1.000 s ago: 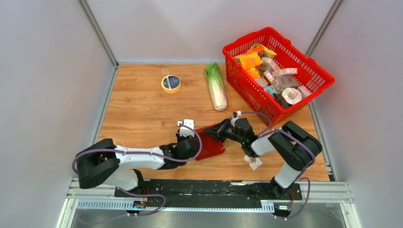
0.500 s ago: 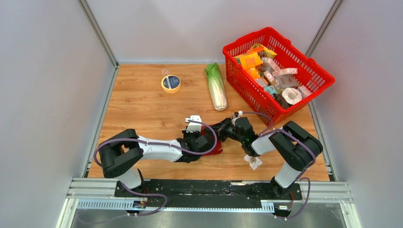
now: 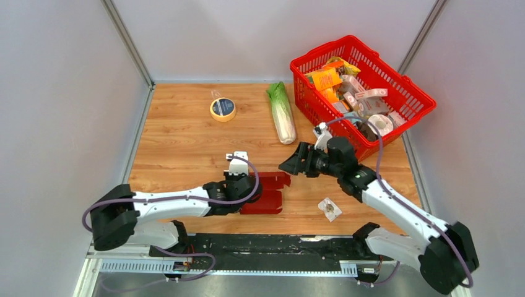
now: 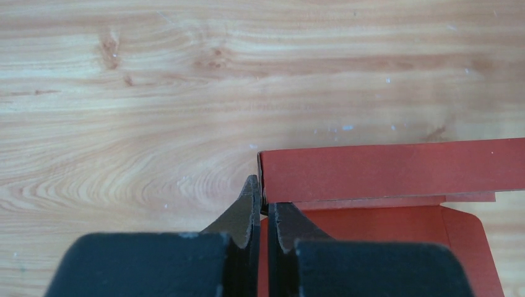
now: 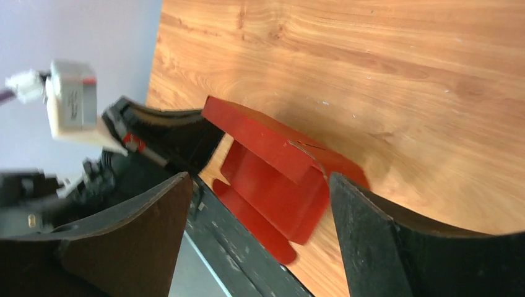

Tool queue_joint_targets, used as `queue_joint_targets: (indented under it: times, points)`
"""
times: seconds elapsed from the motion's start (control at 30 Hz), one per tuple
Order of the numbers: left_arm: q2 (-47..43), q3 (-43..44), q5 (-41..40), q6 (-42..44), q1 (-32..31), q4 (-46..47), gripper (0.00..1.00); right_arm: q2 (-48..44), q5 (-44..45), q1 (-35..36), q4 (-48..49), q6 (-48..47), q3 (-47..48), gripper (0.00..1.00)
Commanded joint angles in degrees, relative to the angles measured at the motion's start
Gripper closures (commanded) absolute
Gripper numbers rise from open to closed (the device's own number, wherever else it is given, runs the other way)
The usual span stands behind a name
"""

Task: Fold the paper box

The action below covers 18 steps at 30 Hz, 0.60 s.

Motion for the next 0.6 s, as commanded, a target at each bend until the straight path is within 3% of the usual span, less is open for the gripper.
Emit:
queue_joint_targets:
  times: [0.0,0.13,0.2,0.37,0.47,0.5,0.57]
  points:
    - [-8.53,-2.11,9.62,-0.5,0.08,-7.44,1.0,-5.91,0.11,0.01,-24.52,-22.28,7.21,0.15]
    - [-12.24,-2.12,12.71,-3.12,0.26,-14.3,1.0,-4.25,2.46,1.33,-33.92,-22.4,13.97,0.27]
    - [-13.99,-2.82,13.68,-4.62,0.17,-16.32,1.0,-2.41,4.05,4.22,-34.65,-21.09,16.27,0.29]
    - [-16.81,-5.81,13.42,-8.23,0.17,-15.37,1.0,3.39,9.4,14.23,-33.94,-18.44,22.34,0.46]
    - [-17.52,-5.99,13.15,-8.67,0.17,-15.36,1.0,6.47,13.63,15.83,-34.39,-18.01,24.28,0.64]
    - [-17.61,-5.99,12.89,-8.49,0.26,-15.36,1.0,7.0,14.68,15.92,-34.12,-17.92,24.19,0.77]
    - [-18.13,-5.99,12.72,-8.23,0.17,-15.54,1.0,7.0,16.26,15.83,-33.25,-18.27,24.11,0.87]
